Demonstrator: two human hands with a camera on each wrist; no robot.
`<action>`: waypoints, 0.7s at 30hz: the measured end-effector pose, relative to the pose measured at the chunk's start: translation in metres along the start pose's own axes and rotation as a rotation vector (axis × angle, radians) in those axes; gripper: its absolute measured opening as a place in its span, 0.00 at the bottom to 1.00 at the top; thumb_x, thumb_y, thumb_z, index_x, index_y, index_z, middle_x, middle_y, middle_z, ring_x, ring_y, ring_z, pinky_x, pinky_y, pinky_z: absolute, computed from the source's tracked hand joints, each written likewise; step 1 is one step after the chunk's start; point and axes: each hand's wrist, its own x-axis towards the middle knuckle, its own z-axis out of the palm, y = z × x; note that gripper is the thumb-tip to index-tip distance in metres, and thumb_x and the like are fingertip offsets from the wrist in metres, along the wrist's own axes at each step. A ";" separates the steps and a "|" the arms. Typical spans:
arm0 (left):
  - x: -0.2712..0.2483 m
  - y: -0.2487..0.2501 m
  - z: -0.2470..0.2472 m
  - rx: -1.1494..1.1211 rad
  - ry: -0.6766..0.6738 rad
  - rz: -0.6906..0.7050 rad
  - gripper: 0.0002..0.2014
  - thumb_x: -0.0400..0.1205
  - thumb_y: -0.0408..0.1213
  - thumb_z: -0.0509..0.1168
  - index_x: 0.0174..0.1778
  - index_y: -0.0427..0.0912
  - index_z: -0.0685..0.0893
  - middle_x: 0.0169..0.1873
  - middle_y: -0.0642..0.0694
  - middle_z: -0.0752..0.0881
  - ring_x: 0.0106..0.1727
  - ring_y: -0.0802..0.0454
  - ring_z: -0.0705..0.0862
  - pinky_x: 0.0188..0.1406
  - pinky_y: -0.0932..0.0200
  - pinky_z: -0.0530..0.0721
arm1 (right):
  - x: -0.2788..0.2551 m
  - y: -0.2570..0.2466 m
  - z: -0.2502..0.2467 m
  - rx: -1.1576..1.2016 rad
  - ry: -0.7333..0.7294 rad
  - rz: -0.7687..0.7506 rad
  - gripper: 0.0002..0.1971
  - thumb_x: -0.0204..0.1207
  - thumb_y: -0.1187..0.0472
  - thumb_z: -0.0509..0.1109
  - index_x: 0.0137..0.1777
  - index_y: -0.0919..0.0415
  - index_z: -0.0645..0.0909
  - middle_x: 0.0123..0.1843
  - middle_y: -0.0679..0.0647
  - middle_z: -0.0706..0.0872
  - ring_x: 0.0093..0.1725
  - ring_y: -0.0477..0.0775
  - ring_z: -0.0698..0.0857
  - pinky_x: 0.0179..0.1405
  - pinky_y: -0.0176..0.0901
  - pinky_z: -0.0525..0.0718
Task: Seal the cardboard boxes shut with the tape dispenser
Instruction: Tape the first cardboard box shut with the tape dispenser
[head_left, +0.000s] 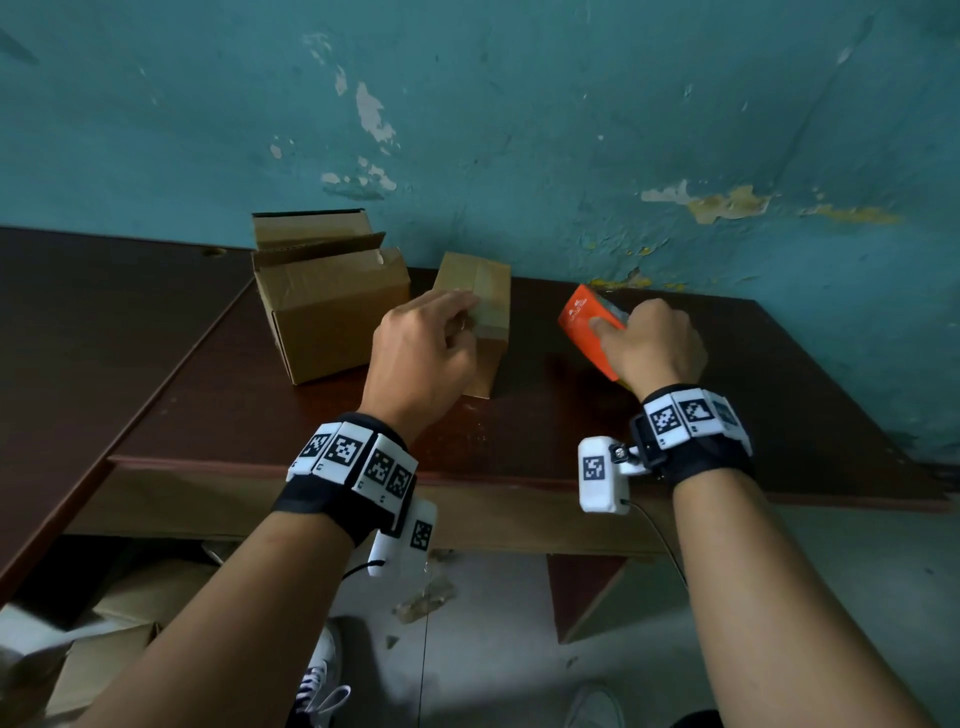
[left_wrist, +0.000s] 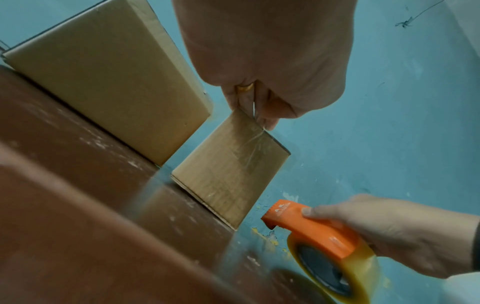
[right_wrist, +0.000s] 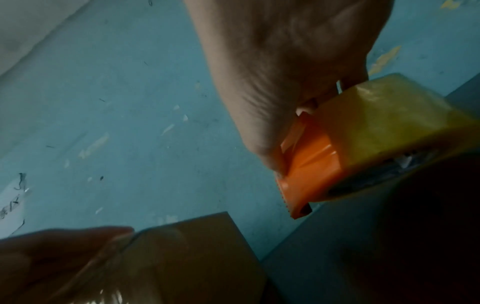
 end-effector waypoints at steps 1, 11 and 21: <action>0.000 0.001 0.000 -0.023 0.003 -0.010 0.20 0.82 0.32 0.62 0.66 0.36 0.92 0.62 0.43 0.93 0.60 0.51 0.92 0.60 0.52 0.92 | -0.003 -0.003 0.003 -0.012 -0.005 -0.003 0.25 0.84 0.39 0.74 0.65 0.63 0.87 0.62 0.64 0.90 0.62 0.70 0.90 0.48 0.53 0.80; 0.004 0.000 -0.016 -0.227 0.122 -0.214 0.16 0.86 0.29 0.66 0.66 0.44 0.92 0.56 0.52 0.93 0.50 0.55 0.92 0.49 0.57 0.92 | -0.012 -0.009 0.009 0.014 -0.101 -0.013 0.26 0.75 0.37 0.81 0.55 0.61 0.84 0.52 0.60 0.85 0.55 0.68 0.88 0.43 0.52 0.80; 0.022 -0.020 -0.021 -0.350 0.183 -0.457 0.07 0.87 0.37 0.66 0.60 0.46 0.83 0.53 0.49 0.88 0.51 0.54 0.87 0.51 0.52 0.87 | -0.014 -0.040 -0.004 0.589 -0.075 -0.355 0.18 0.87 0.52 0.69 0.42 0.64 0.88 0.39 0.60 0.91 0.43 0.62 0.90 0.51 0.62 0.89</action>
